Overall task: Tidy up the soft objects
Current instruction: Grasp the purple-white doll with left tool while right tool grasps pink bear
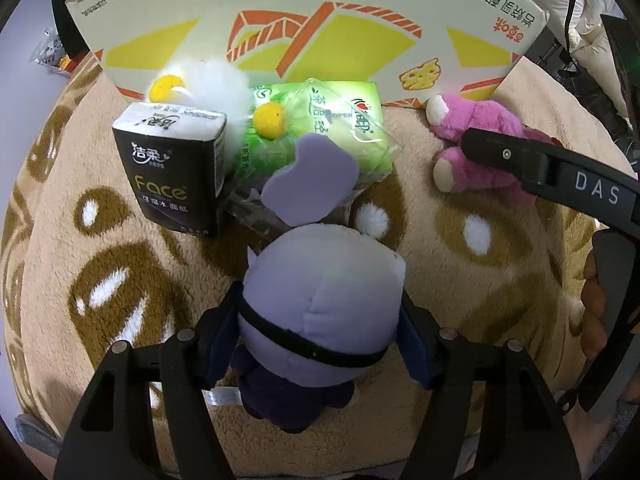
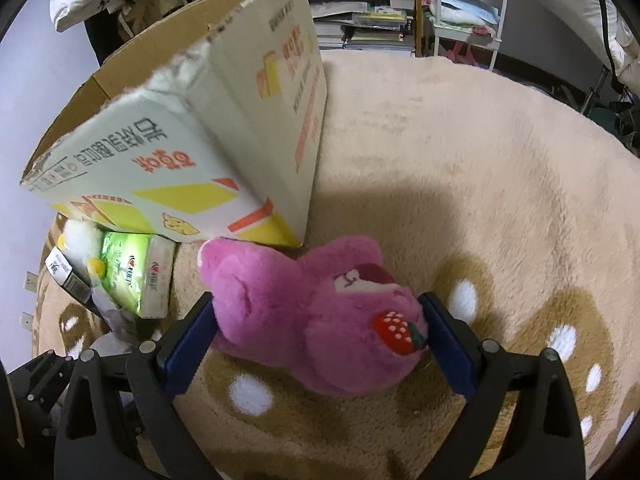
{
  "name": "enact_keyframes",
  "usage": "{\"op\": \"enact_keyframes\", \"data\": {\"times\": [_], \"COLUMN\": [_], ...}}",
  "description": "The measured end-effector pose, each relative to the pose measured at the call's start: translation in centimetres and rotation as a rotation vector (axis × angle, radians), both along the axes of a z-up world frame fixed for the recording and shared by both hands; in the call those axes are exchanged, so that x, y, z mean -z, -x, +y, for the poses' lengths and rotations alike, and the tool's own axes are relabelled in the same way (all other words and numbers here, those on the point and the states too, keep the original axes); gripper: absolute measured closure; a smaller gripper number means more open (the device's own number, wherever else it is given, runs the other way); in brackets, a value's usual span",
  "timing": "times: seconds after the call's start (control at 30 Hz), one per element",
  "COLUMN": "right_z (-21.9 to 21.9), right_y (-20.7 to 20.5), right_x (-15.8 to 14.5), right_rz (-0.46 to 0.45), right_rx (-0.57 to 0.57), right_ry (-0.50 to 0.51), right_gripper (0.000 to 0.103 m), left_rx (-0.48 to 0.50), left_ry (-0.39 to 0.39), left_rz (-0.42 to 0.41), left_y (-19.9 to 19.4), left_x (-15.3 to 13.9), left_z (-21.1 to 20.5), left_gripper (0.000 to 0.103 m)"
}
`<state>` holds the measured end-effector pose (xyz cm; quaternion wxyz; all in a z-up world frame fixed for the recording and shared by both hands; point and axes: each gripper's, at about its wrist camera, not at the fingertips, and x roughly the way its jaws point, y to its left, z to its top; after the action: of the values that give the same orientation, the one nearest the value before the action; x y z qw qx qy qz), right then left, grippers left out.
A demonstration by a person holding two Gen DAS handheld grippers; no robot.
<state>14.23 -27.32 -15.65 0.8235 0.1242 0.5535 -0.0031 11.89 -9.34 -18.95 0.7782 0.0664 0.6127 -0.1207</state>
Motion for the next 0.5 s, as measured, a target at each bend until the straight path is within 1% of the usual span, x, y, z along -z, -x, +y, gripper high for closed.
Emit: {"op": "enact_keyframes", "data": {"times": [0.17,0.2,0.33,0.5], "right_z": [-0.3,-0.4,0.1,0.3], "right_y": [-0.1,-0.2,0.0,0.3], "right_x": [0.1,0.2,0.3,0.2], "right_rz": [-0.001,-0.002,-0.004,-0.014], "right_rx": [0.004,0.004,-0.001,-0.005], "right_ry": [-0.005,-0.001,0.012,0.016], "right_gripper": [0.002,0.002,0.004,0.008], "left_rx": [0.002,0.003,0.000,-0.007], "left_ry": [-0.005,-0.005,-0.005,-0.024], "left_rz": [-0.010,-0.012,-0.016,-0.042], "left_y": [0.3,0.7,0.9,1.2], "left_x": [-0.3,-0.8,-0.9,-1.6], "left_z": [0.0,-0.2,-0.3,-0.3], "left_gripper": [0.035,0.035,0.035,0.035]}}
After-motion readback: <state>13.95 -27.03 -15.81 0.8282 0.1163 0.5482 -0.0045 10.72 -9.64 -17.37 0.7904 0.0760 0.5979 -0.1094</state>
